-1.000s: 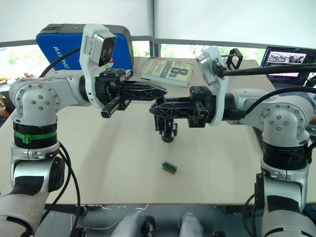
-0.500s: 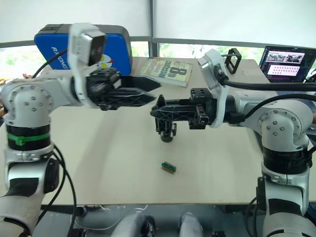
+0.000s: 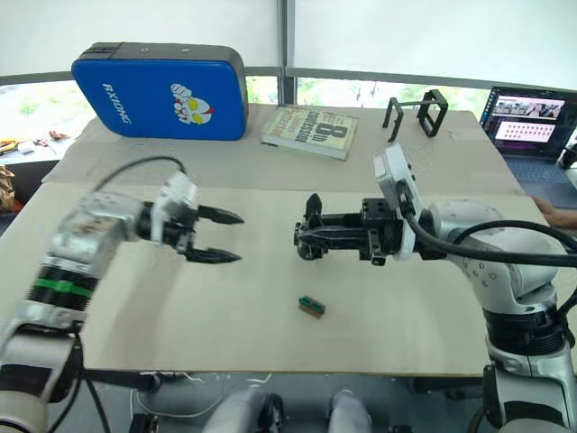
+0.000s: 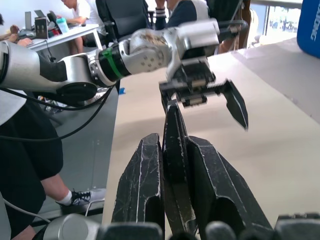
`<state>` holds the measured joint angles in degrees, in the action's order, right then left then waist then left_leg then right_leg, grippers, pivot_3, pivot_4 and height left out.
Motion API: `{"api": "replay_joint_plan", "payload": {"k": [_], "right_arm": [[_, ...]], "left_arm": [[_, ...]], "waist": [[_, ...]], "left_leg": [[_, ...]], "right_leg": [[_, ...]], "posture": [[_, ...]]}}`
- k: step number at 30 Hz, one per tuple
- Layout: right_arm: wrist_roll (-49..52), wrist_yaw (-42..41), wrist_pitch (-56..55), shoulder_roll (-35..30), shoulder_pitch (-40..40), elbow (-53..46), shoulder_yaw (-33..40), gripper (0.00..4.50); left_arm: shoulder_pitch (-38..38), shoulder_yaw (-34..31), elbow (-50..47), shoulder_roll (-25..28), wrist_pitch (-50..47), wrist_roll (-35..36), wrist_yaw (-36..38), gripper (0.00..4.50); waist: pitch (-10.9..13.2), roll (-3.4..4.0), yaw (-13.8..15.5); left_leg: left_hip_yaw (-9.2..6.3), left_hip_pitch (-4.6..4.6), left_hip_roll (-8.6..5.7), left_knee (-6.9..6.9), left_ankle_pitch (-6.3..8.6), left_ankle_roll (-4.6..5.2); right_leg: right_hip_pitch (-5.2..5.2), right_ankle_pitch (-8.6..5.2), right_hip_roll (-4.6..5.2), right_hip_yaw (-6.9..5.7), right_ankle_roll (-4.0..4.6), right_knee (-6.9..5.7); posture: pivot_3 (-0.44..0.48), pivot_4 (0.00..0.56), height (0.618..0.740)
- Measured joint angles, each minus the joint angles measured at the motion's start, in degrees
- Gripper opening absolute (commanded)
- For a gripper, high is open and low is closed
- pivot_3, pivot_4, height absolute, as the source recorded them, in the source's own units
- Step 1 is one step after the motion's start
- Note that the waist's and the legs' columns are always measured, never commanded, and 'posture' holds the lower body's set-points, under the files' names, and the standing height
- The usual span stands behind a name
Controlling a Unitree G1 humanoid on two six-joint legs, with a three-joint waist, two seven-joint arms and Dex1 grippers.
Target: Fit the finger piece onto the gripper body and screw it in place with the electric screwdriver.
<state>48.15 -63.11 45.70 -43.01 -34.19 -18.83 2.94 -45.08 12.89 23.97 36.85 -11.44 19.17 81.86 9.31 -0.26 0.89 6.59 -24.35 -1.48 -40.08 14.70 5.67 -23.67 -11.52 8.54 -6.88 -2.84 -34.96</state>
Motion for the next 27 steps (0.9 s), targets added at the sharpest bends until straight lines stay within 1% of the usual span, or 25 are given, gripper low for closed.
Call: {"api": "replay_joint_plan", "payload": {"k": [1, 5, 9, 11, 17, 19, 27], "right_arm": [[-0.90, -0.44, -1.34, -0.09, 0.90, -0.06, 0.00, 0.33], [-3.49, -0.97, -4.37, -0.23, 3.34, 0.14, -0.16, 0.33], [-4.37, -0.84, -5.39, -0.24, 4.59, -0.10, -0.08, 0.33], [-4.61, -0.57, -5.72, -0.23, 5.60, -0.44, -0.05, 0.33], [-5.20, 0.89, -6.38, -0.16, 8.14, -2.01, 0.02, 0.33], [-5.19, 1.46, -6.38, -0.15, 8.40, -2.34, 0.09, 0.33], [-5.16, 3.30, -6.38, -0.14, 10.39, -3.58, 0.30, 0.33]], "left_arm": [[-0.99, 0.80, 3.70, -2.35, 3.36, -1.97, -0.38, 4.50], [-5.52, 1.56, 15.97, -9.37, 12.72, -7.21, -2.73, 4.50], [-9.01, 1.40, 27.29, -15.96, 19.15, -10.64, -5.90, 4.50], [-10.07, 1.19, 31.42, -18.16, 21.15, -11.79, -6.91, 4.50], [-13.87, 0.37, 40.56, -23.83, 25.87, -15.59, -13.08, 4.50], [-14.44, 0.30, 42.33, -24.90, 26.40, -16.77, -14.28, 4.50], [-15.90, -1.23, 45.83, -26.74, 27.86, -19.31, -16.87, 4.50]], "waist": [[0.01, -0.03, -0.01], [0.03, -0.07, -0.16], [0.03, -0.09, -0.15], [0.04, -0.10, -0.16], [0.04, -0.11, 0.10], [0.04, -0.11, 0.00], [0.04, -0.12, 0.19]], "left_leg": [[0.00, -0.07, 0.01, -0.03, -0.12, 0.22], [0.03, -0.26, 0.05, -0.12, -0.13, 0.24], [0.02, -0.40, 0.07, -0.23, -0.11, 0.33], [0.02, -0.42, 0.07, -0.26, -0.09, 0.36], [-0.05, -0.57, 0.09, -0.55, 0.01, 0.54], [-0.05, -0.63, 0.10, -0.64, 0.05, 0.59], [-0.09, -0.71, 0.09, -0.73, 0.07, 0.63]], "right_leg": [[-0.06, 0.00, 0.00, -0.01, 0.00, -0.01], [-0.29, 0.01, -0.01, 0.00, 0.01, -0.05], [-0.39, 0.02, -0.01, -0.02, 0.01, -0.09], [-0.40, 0.02, -0.01, -0.02, 0.01, -0.10], [-0.46, 0.05, 0.08, -0.03, -0.03, -0.16], [-0.47, 0.07, 0.08, -0.03, -0.06, -0.16], [-0.50, 0.11, 0.15, -0.06, -0.11, -0.15]], "posture": [[0.000, 0.150, 0.740], [0.000, 0.150, 0.740], [0.000, 0.150, 0.740], [0.000, 0.150, 0.740], [0.000, 0.150, 0.740], [0.000, 0.150, 0.740], [0.000, 0.150, 0.740]]}}
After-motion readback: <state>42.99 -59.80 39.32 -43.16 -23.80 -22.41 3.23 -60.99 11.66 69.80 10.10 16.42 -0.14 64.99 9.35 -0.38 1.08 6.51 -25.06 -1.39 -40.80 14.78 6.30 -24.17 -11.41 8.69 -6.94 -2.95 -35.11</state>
